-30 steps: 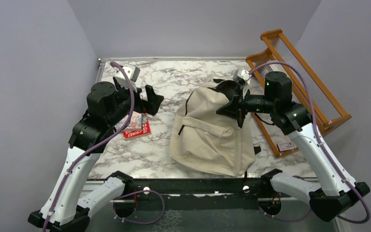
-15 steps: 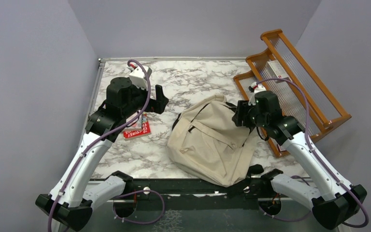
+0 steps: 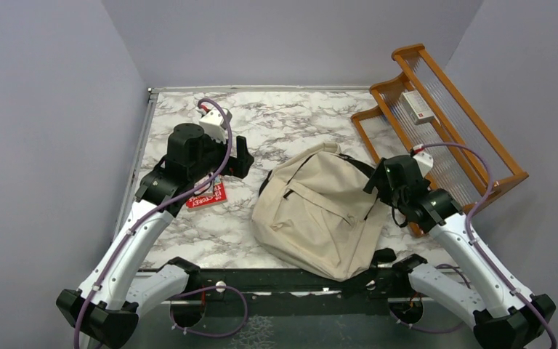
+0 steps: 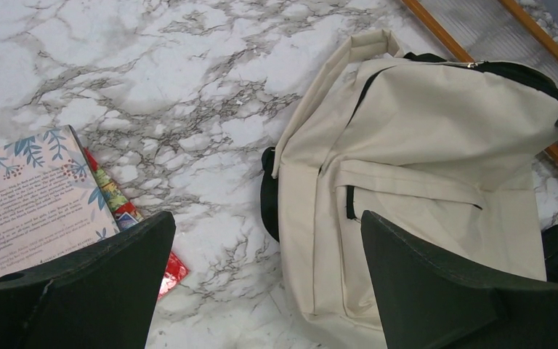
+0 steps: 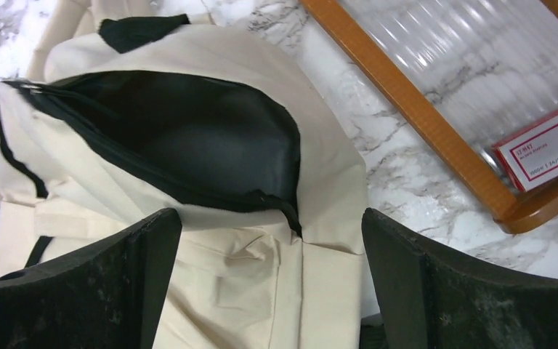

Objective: Pack the student bag
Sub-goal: Place the student bag at the center of the board, then unzip the student bag at the center of the board.

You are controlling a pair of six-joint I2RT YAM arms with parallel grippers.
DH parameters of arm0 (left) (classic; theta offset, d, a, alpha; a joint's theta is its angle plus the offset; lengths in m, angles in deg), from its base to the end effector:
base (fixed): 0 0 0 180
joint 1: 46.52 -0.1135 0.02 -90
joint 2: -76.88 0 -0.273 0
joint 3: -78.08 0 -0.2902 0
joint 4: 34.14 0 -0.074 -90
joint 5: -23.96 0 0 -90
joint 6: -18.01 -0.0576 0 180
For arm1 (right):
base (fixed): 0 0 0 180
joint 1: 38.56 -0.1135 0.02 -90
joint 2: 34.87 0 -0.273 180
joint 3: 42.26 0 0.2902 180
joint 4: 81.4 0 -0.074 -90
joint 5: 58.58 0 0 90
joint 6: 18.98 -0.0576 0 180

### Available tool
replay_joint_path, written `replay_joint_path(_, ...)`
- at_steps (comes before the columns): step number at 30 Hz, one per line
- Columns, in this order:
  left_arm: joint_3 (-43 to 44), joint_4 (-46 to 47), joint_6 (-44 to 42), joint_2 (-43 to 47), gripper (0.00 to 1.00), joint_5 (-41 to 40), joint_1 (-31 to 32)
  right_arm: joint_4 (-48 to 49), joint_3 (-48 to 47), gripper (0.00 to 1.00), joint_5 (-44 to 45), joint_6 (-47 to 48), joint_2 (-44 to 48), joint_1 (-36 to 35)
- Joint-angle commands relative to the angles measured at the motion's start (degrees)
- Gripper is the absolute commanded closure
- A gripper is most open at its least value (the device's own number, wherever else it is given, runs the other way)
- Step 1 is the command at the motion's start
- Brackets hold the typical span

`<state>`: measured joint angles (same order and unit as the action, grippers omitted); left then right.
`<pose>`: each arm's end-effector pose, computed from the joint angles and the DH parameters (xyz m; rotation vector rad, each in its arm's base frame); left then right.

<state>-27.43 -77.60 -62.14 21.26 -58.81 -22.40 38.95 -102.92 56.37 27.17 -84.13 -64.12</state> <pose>0.2341 -0.1127 0.3781 0.3340 2.0048 -0.5036 0.2003 0.0688 0.2835 0.5588 2.2466 0.0813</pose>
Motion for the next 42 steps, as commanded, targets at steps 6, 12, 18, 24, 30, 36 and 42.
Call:
replay_joint_path(6, -1.8, 2.87, 0.17, 1.33, 0.01, -0.64, -0.21, 4.71, 9.88, 0.0, -0.9, -6.8, -1.59, -0.37)
replay_joint_path(12, -2.95, 3.02, 0.17, 1.56, 0.01, -0.56, -0.22, 14.58, 17.06, 0.0, -0.35, -8.52, -7.18, -0.39)
replay_joint_path(18, -3.65, 2.96, 0.09, 2.56, 0.01, -0.7, -0.21, 21.24, 19.73, 0.02, -0.86, -7.2, -12.08, -0.3)
replay_joint_path(24, -4.33, 2.96, 0.35, 2.42, 0.01, -0.81, -0.21, 25.11, 22.88, 0.39, -3.29, -6.86, -9.86, -0.28)
replay_joint_path(30, -4.56, 2.94, 0.11, 2.18, 0.01, -1.08, -0.24, 24.31, 23.05, 0.86, -2.91, -4.31, -4.17, -0.28)
replay_joint_path(36, -3.76, 2.8, -0.44, 2.2, 0.01, -2.06, -0.22, 23.65, 19.47, 1.0, -5.46, 1.05, 0.41, -0.28)
replay_joint_path(42, -0.65, 1.31, -0.53, 4.04, 0.01, -5.23, -0.22, 25.91, 9.78, 1.0, -14.21, 14.79, 3.05, -0.28)
